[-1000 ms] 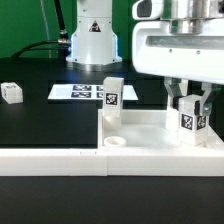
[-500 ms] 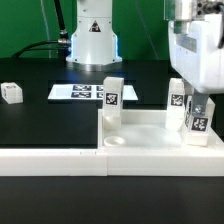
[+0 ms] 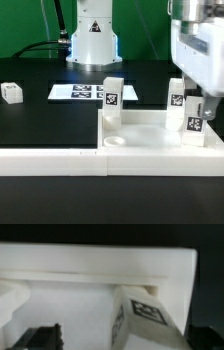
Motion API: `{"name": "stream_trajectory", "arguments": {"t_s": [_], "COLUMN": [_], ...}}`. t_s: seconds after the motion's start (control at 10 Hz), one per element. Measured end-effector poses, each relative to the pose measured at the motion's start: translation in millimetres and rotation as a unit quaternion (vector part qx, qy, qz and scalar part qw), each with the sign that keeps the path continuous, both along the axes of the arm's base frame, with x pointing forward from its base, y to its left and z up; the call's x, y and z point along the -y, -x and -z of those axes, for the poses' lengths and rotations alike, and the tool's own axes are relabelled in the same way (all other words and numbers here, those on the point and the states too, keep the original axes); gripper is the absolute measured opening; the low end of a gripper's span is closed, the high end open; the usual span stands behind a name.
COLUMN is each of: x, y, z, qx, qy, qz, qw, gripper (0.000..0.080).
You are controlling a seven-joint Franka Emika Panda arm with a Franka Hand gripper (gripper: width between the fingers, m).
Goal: Assemble square table
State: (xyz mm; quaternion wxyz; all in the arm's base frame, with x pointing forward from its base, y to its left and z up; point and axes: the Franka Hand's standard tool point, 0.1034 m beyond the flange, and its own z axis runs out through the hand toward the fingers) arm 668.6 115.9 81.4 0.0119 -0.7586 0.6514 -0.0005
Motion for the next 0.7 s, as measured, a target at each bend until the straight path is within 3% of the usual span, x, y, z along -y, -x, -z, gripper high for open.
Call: {"name": "stream_trajectory", "arguments": {"t_s": [0.1, 0.5, 0.7], "x": [-6.4, -2.6, 11.5], "y": [0.9, -1.0, -4.1], "z": [1.6, 2.6, 5.8], "qx": [0.011, 0.021, 0.102], "qy": [0.009, 0.015, 0.031], "qz": [-0.065, -0.198, -0.262], "qw": [0.998, 0.980, 0.959], "gripper": [0.0644, 0.0649, 0.0649]}}
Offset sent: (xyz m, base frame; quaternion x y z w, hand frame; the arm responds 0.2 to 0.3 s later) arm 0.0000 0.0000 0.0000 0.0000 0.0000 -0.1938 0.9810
